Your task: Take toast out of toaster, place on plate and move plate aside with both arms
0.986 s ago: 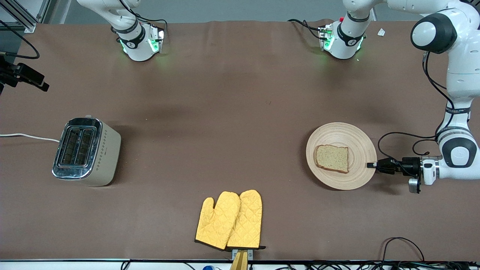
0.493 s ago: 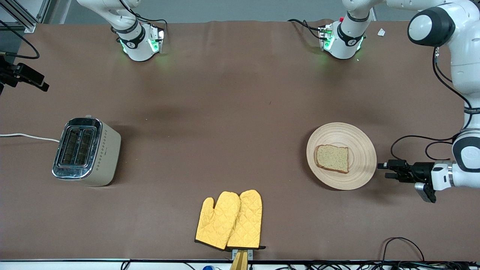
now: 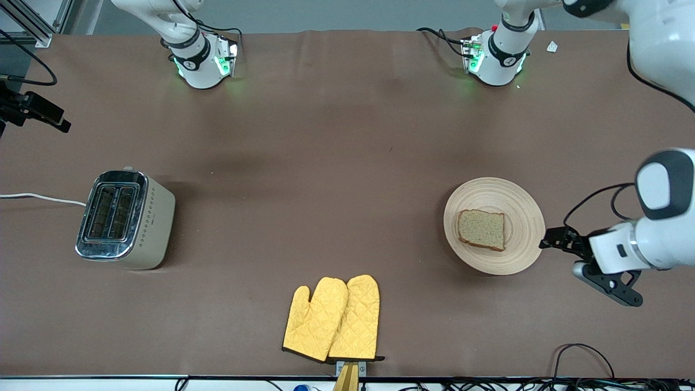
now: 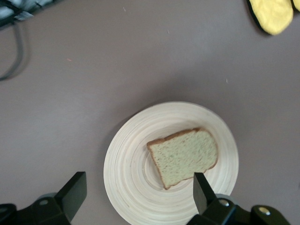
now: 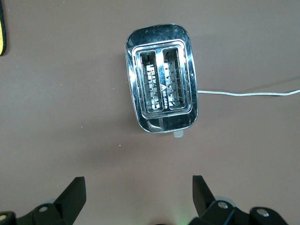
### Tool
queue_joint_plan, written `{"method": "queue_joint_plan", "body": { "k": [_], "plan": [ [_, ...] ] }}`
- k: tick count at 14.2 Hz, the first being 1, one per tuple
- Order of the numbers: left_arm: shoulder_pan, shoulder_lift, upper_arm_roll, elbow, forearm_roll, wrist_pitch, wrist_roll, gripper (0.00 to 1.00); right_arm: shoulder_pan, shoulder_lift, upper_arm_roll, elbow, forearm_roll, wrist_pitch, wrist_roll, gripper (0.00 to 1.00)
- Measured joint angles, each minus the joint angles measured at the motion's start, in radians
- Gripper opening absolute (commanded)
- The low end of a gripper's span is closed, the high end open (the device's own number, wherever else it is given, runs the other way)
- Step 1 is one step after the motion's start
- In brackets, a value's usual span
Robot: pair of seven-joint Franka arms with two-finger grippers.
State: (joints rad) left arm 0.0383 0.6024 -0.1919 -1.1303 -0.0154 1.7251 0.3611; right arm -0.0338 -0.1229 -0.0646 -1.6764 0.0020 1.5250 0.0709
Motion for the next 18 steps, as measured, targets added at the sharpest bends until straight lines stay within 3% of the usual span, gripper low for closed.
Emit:
{"method": "queue_joint_plan", "body": {
  "k": [4,7,9,15,18],
  "plan": [
    [-0.045,-0.137,-0.001,-0.003,0.044,-0.077,-0.309,1.00,0.000,0.000,0.000,-0.001,0.000,0.001,0.000,1.00],
    [-0.029,-0.267,-0.003,-0.029,0.044,-0.175,-0.367,1.00,0.000,0.000,0.000,-0.001,0.000,0.001,0.000,1.00],
    [-0.006,-0.357,-0.003,-0.106,0.044,-0.180,-0.368,1.00,0.000,0.000,0.000,-0.001,0.000,0.001,0.000,1.00],
    [0.010,-0.631,-0.010,-0.479,0.044,-0.008,-0.368,1.00,-0.001,0.000,-0.002,-0.002,0.000,0.001,0.000,1.00],
    [0.011,-0.676,-0.010,-0.536,0.044,0.008,-0.368,1.00,-0.001,0.000,-0.002,-0.002,0.000,0.001,0.000,1.00]
  ]
}}
